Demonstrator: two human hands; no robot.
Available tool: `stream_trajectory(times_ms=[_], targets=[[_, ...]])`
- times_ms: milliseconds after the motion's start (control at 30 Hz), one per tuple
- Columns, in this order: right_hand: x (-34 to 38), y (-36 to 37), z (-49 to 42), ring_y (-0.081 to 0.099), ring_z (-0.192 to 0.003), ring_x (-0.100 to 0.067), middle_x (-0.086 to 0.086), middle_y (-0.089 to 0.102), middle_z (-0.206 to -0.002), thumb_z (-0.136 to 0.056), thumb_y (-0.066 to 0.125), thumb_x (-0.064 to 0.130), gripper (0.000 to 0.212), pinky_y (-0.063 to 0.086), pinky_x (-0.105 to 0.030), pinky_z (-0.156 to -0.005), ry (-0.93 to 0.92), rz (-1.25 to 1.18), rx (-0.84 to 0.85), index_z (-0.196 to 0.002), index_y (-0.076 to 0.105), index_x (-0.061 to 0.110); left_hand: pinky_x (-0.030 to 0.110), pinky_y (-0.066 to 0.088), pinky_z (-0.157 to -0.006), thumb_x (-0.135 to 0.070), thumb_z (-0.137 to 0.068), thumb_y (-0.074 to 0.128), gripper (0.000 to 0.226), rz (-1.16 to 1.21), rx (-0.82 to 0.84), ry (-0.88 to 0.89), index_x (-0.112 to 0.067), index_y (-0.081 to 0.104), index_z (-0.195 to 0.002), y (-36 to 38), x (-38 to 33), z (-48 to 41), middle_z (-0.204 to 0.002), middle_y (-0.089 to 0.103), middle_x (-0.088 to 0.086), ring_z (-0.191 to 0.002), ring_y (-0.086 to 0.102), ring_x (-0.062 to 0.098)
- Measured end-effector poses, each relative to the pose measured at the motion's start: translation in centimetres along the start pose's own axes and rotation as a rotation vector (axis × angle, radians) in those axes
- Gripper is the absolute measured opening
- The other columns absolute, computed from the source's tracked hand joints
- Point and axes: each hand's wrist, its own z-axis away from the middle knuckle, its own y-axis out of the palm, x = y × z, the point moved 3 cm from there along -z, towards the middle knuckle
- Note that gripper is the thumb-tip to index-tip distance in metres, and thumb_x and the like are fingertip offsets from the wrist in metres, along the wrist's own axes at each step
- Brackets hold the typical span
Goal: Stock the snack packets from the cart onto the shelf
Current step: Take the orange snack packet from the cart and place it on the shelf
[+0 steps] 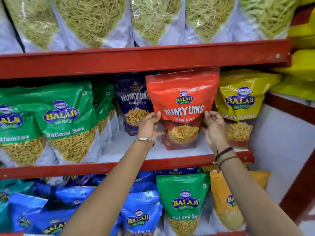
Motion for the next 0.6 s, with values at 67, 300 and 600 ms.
stream_trajectory(times_ms=[67, 300, 600], targets=[[-0.3, 0.4, -1.1, 0.059, -0.087, -0.014, -0.002, 0.062, -0.092, -0.089, 0.053, 0.015, 0.013, 0.047, -0.033, -0.071, 0.005, 0.019, -0.041, -0.077, 0.052, 0.019, 0.056, 0.046, -0.084, -0.02, -0.085, 0.057, 0.007, -0.017, -0.017, -0.007, -0.02, 0.061, -0.08, 0.4, -0.4, -0.8, -0.094, 0.064, 0.004, -0.092, 0.058, 0.024], [-2.0, -0.6, -2.0, 0.051, -0.12, -0.023, -0.008, 0.056, -0.131, -0.085, 0.048, 0.052, 0.039, 0.038, -0.044, -0.103, 0.113, 0.195, -0.092, -0.11, 0.054, 0.023, 0.056, 0.045, -0.095, -0.059, -0.083, 0.039, 0.039, -0.314, 0.012, -0.002, -0.038, 0.044, -0.115, -0.3, 1.5, -0.3, -0.137, 0.043, -0.003, -0.125, 0.045, 0.027], [-1.9, -2.5, 1.1, 0.042, -0.13, -0.025, -0.013, 0.045, -0.141, -0.085, 0.008, 0.064, 0.083, 0.032, -0.033, -0.106, 0.232, 0.398, 0.117, -0.133, 0.043, 0.006, 0.042, 0.025, -0.111, -0.072, -0.07, 0.004, 0.084, -0.653, 0.22, -0.128, -0.03, 0.026, -0.14, -0.3, 2.8, 1.4, -0.152, 0.029, 0.004, -0.136, 0.033, 0.025]])
